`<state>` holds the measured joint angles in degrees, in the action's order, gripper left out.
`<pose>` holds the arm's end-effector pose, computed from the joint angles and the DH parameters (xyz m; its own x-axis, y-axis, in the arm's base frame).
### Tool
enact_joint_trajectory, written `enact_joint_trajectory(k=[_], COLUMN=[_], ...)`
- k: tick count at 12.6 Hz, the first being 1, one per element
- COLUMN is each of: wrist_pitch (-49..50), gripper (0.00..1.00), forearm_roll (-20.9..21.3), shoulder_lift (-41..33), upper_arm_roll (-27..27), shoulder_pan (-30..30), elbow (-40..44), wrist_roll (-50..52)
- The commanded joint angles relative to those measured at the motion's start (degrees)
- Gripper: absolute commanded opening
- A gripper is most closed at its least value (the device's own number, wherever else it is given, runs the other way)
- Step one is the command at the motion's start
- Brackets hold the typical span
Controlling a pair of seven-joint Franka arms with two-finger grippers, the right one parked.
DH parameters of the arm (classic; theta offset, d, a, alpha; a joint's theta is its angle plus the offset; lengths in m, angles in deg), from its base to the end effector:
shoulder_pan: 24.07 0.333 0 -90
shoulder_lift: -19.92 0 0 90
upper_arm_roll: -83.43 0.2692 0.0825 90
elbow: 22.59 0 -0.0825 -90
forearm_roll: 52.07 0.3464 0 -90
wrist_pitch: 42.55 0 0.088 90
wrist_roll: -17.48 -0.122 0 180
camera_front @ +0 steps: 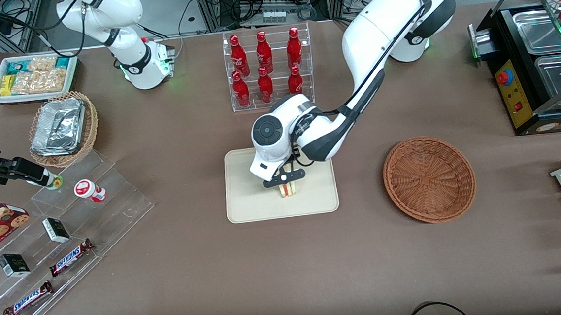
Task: Place sandwich from basket to tray
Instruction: 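Lower the sandwich onto the tray and open the left gripper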
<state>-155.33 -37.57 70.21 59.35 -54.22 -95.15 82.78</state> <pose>0.4511 -0.4930 0.2191 0.9701 0.2033 -0.1328 0.1979 -0.9788 -0.0528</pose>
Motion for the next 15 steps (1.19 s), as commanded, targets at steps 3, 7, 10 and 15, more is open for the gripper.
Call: enact_joint_trajectory(k=[3, 7, 10, 15], wrist_pitch=[-0.7, -0.7, 1.6, 6.0], gripper=[0.65, 1.00, 1.00, 1.00], forearm_roll=[1.1, 1.1, 0.7, 0.6], shoulder_lift=[1.7, 1.4, -0.3, -5.4], upper_arm_roll=[0.5, 0.5, 0.4, 0.2], shoulder_pan=[-1.1, -1.1, -0.4, 2.4], elbow=[2.3, 2.4, 4.4, 4.7], wrist_roll=[1.6, 1.4, 1.4, -0.3])
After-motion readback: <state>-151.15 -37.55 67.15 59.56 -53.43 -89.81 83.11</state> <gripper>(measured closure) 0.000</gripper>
